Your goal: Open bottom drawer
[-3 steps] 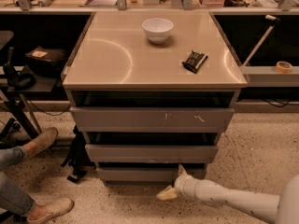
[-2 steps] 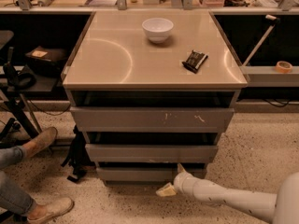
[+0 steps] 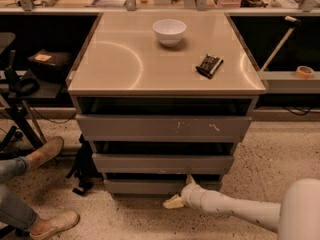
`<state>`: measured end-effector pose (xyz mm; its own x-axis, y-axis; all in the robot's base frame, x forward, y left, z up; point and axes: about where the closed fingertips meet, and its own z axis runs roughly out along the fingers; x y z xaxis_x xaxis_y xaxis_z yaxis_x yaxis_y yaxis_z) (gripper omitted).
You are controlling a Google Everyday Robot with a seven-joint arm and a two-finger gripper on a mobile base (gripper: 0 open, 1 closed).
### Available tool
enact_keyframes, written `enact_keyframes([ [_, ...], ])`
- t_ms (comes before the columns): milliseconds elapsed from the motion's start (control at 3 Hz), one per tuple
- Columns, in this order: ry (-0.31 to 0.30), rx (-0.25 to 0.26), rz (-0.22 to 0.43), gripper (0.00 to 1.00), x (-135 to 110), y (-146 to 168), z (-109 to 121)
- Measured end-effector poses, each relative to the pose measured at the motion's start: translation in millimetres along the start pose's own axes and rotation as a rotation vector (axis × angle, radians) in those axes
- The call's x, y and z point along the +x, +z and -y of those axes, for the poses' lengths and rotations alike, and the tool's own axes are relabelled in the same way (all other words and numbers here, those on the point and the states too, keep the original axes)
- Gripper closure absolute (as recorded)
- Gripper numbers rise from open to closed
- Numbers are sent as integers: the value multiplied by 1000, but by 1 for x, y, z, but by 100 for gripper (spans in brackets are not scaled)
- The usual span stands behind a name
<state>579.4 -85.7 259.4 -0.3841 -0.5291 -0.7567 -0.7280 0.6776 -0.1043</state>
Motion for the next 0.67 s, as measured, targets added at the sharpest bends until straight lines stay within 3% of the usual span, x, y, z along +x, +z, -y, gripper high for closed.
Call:
enact_keyframes([
  [333, 69, -33, 4, 0, 7, 46, -12],
  [667, 175, 15, 24, 0, 18, 91, 15],
])
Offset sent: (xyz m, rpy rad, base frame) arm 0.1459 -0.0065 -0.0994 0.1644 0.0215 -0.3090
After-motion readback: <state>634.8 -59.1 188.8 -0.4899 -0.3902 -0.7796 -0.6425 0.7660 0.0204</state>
